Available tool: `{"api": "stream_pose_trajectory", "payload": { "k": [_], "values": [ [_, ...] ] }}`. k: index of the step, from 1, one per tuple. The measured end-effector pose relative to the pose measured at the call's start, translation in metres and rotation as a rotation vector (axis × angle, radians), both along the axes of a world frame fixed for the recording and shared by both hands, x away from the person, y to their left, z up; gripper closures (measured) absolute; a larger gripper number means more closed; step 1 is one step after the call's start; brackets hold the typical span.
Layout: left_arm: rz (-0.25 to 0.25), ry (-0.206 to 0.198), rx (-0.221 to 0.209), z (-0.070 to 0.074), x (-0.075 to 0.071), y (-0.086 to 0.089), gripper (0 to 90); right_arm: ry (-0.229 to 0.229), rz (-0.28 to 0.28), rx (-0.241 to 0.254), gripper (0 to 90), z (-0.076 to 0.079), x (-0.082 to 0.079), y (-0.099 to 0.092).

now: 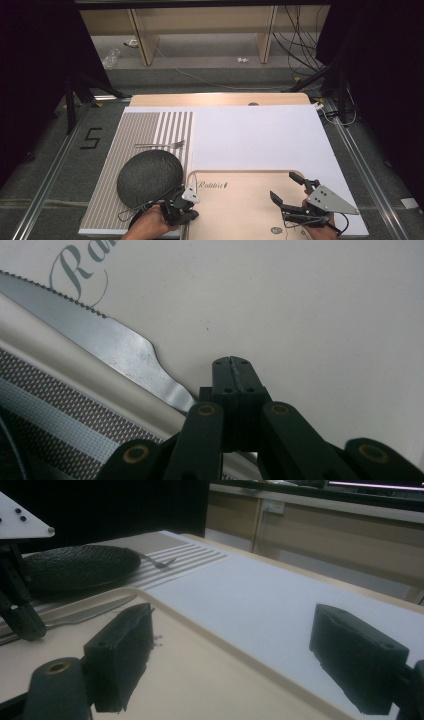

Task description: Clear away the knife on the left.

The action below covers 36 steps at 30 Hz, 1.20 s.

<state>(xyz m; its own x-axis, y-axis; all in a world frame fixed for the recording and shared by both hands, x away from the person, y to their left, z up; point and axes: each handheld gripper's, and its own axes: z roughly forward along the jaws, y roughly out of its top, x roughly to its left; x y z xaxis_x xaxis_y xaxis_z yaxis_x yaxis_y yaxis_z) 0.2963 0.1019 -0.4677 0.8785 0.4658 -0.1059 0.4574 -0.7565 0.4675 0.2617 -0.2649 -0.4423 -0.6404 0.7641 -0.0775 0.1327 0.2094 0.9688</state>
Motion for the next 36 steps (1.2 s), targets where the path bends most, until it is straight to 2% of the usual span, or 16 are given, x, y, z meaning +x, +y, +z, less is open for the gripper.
{"api": "stream_pose_trajectory", "payload": {
  "k": [2, 4, 8, 13, 21, 26, 30, 36],
  "values": [
    [-0.008, -0.002, -0.008, 0.001, 0.0, 0.0, 83.4, 0.001, 0.0, 0.0, 18.5, 0.0, 0.0, 0.0],
    [0.004, -0.012, -0.022, 0.003, 0.001, 0.001, 75.5, 0.005, -0.001, -0.005, 18.5, 0.001, 0.0, -0.001],
    [0.052, -0.051, -0.085, 0.01, 0.002, 0.002, 49.3, 0.002, 0.001, -0.001, 18.5, 0.0, 0.0, 0.0],
    [0.1, -0.097, -0.159, 0.018, 0.004, 0.009, 35.8, -0.002, 0.001, 0.006, 18.5, 0.0, 0.0, 0.0],
    [0.183, -0.176, -0.272, 0.033, 0.008, 0.021, 24.3, 0.01, 0.0, 0.005, 18.4, -0.001, 0.0, -0.001],
    [0.24, -0.207, -0.317, 0.041, 0.013, 0.032, 20.1, 0.012, 0.002, 0.013, 18.4, -0.002, 0.002, -0.003],
    [0.272, -0.227, -0.34, 0.047, 0.017, 0.041, 18.7, 0.022, 0.0, 0.035, 18.4, -0.002, 0.002, -0.004],
    [0.31, -0.253, -0.357, 0.053, 0.021, 0.053, 18.3, 0.024, 0.001, 0.034, 18.4, -0.002, 0.003, -0.004]
  ]
}}
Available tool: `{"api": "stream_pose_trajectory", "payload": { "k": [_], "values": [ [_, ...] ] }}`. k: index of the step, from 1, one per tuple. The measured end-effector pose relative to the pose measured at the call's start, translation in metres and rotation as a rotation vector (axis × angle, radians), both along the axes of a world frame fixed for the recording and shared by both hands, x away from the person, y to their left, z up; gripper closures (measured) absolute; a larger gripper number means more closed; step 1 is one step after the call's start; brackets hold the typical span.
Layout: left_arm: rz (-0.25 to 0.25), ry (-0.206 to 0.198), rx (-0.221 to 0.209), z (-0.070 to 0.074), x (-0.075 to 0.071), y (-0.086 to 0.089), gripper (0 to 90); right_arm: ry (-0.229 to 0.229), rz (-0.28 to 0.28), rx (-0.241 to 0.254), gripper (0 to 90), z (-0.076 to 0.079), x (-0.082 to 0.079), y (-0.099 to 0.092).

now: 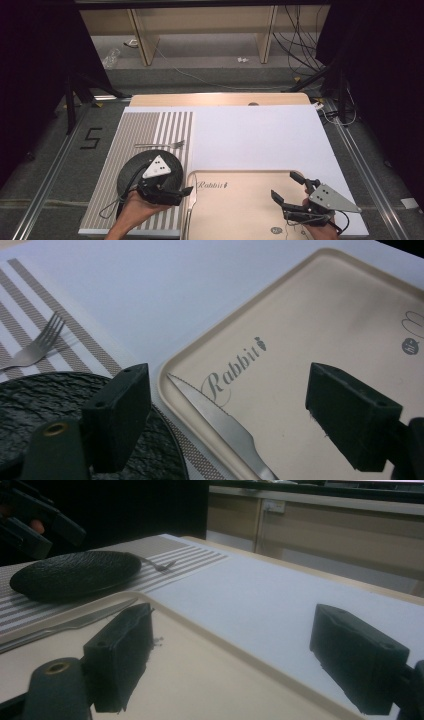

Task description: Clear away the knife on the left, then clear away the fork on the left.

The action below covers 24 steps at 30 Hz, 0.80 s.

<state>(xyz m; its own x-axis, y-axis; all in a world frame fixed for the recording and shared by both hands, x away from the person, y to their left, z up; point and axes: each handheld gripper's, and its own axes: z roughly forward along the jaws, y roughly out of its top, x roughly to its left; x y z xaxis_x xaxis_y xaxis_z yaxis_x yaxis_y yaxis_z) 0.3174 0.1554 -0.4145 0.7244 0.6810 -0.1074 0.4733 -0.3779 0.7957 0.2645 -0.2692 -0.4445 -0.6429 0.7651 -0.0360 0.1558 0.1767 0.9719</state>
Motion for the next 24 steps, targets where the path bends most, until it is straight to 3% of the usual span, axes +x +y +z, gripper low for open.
{"api": "stream_pose_trajectory", "payload": {
  "k": [18, 24],
  "values": [
    [0.106, -0.036, 0.004, 0.012, 0.014, 0.034, 18.2, 0.001, -0.005, -0.002, 18.4, -0.001, 0.0, -0.001],
    [0.129, -0.036, 0.028, 0.01, 0.021, 0.041, 18.1, 0.002, -0.004, -0.002, 18.4, -0.001, 0.0, -0.001]
  ]
}}
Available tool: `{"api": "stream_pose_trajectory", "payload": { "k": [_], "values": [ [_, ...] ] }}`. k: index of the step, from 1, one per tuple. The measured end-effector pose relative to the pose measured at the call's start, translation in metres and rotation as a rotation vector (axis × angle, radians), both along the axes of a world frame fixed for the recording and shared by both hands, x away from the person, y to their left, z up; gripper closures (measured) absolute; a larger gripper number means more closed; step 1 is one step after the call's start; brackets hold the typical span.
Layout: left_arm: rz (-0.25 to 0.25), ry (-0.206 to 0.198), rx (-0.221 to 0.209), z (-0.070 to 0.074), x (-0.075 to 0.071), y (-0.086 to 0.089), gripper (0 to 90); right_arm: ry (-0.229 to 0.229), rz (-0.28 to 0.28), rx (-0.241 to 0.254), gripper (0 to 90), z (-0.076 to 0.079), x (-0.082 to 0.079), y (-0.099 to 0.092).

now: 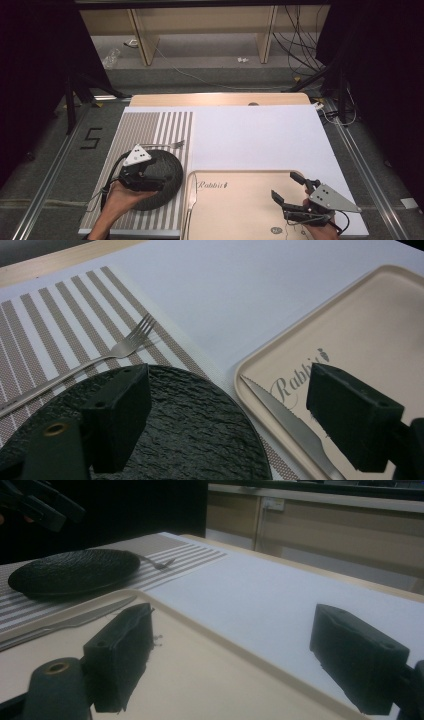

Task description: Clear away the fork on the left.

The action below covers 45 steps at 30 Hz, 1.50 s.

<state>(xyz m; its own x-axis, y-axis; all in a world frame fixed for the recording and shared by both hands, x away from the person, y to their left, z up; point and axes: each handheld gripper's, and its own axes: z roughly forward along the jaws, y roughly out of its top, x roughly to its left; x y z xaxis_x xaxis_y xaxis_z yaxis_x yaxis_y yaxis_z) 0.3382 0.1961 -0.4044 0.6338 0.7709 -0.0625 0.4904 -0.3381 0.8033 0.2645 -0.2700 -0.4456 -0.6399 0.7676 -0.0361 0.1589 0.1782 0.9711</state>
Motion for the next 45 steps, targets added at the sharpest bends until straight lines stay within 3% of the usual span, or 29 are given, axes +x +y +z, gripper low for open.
{"api": "stream_pose_trajectory", "payload": {
  "k": [7, 12, 23, 25, 37, 40, 45],
  "values": [
    [0.035, -0.028, 0.028, 0.007, 0.011, 0.013, 19.0, 0.005, -0.004, 0.003, 18.4, 0.0, -0.001, -0.001],
    [0.054, -0.035, 0.057, 0.011, 0.027, 0.021, 19.4, 0.006, -0.001, 0.003, 18.4, -0.001, 0.001, 0.001],
    [0.045, 0.011, 0.169, 0.018, 0.071, 0.03, 20.2, 0.012, 0.001, 0.0, 18.4, -0.001, 0.0, 0.001],
    [0.034, 0.019, 0.206, 0.018, 0.08, 0.031, 20.3, 0.012, 0.0, 0.0, 18.4, -0.001, 0.0, 0.001],
    [-0.002, 0.133, 0.37, 0.008, 0.129, 0.029, 20.5, 0.014, 0.004, -0.002, 18.4, -0.002, 0.001, 0.001],
    [-0.002, 0.132, 0.391, 0.005, 0.139, 0.032, 22.7, 0.011, 0.004, -0.002, 18.4, -0.002, 0.001, 0.001],
    [-0.013, 0.162, 0.406, -0.004, 0.155, 0.038, 23.0, 0.012, 0.006, -0.002, 18.4, -0.002, 0.001, 0.002]
  ]
}}
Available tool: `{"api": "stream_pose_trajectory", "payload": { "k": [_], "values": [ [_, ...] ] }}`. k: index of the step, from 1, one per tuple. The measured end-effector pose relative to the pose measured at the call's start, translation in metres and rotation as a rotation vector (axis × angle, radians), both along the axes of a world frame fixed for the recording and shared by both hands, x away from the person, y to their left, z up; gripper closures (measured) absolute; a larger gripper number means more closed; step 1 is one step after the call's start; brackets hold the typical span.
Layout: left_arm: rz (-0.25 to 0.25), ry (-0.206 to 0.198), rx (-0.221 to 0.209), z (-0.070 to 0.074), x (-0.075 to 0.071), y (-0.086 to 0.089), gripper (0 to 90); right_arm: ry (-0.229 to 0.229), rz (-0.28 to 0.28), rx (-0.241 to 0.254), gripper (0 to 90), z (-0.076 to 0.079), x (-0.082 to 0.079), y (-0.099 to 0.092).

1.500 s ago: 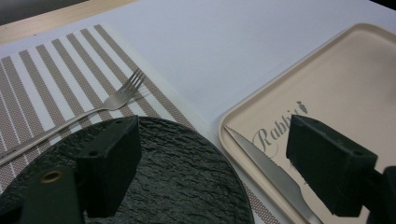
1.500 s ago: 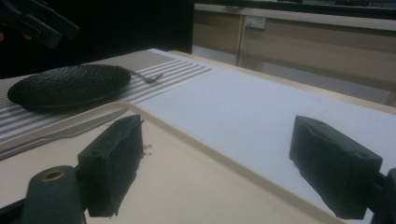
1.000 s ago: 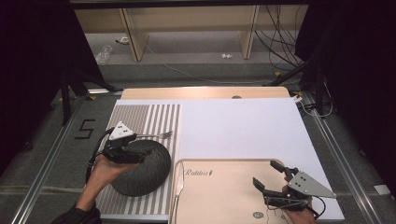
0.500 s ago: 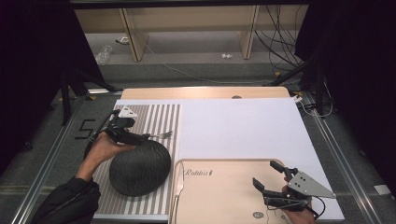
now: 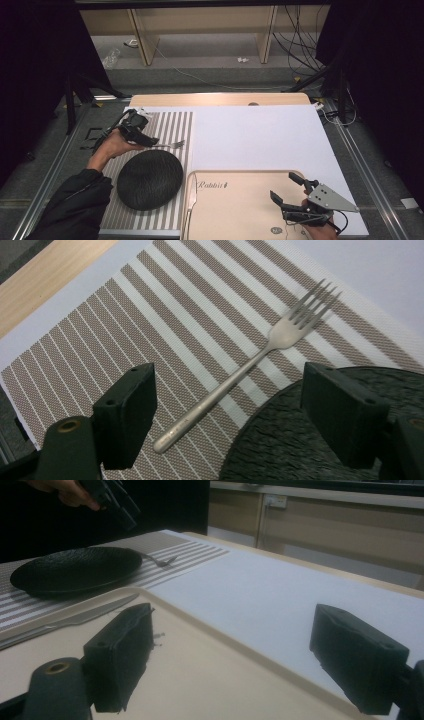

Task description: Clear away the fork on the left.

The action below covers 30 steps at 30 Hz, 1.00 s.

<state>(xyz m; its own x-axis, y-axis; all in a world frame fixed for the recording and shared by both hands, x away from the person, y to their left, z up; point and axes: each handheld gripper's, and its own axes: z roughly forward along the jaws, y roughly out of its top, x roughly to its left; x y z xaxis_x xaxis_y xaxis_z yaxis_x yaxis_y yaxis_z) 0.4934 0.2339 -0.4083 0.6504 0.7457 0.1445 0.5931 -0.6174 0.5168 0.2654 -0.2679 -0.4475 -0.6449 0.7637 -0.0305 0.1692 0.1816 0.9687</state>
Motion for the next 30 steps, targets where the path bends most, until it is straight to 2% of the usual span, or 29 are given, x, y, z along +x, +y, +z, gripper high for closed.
{"api": "stream_pose_trajectory", "payload": {
  "k": [8, 10, 18, 20, 23, 25, 28, 30],
  "values": [
    [-0.021, 0.068, 0.042, -0.014, 0.019, 0.002, 23.3, 0.002, 0.004, 0.0, 18.4, -0.001, 0.0, 0.001],
    [-0.028, 0.075, 0.057, -0.017, 0.022, 0.001, 23.2, 0.0, 0.006, -0.001, 18.4, -0.001, 0.0, 0.001],
    [-0.043, 0.1, 0.075, -0.024, 0.031, -0.005, 25.2, 0.003, 0.009, 0.001, 18.4, -0.001, 0.001, 0.001],
    [-0.043, 0.116, 0.079, -0.027, 0.033, -0.008, 25.3, 0.004, 0.012, -0.001, 18.4, -0.001, 0.001, 0.001],
    [-0.058, 0.142, 0.12, -0.033, 0.036, -0.012, 25.9, 0.005, 0.015, -0.005, 18.5, -0.001, 0.001, 0.001],
    [-0.054, 0.157, 0.121, -0.035, 0.038, -0.013, 26.7, 0.001, 0.014, 0.001, 18.4, -0.001, 0.001, 0.001],
    [-0.06, 0.138, 0.148, -0.036, 0.039, -0.014, 28.1, 0.002, 0.015, -0.001, 18.5, -0.001, 0.001, 0.001],
    [-0.078, 0.149, 0.156, -0.038, 0.039, -0.017, 29.3, 0.001, 0.015, -0.001, 18.5, -0.001, 0.001, 0.001]
  ]
}}
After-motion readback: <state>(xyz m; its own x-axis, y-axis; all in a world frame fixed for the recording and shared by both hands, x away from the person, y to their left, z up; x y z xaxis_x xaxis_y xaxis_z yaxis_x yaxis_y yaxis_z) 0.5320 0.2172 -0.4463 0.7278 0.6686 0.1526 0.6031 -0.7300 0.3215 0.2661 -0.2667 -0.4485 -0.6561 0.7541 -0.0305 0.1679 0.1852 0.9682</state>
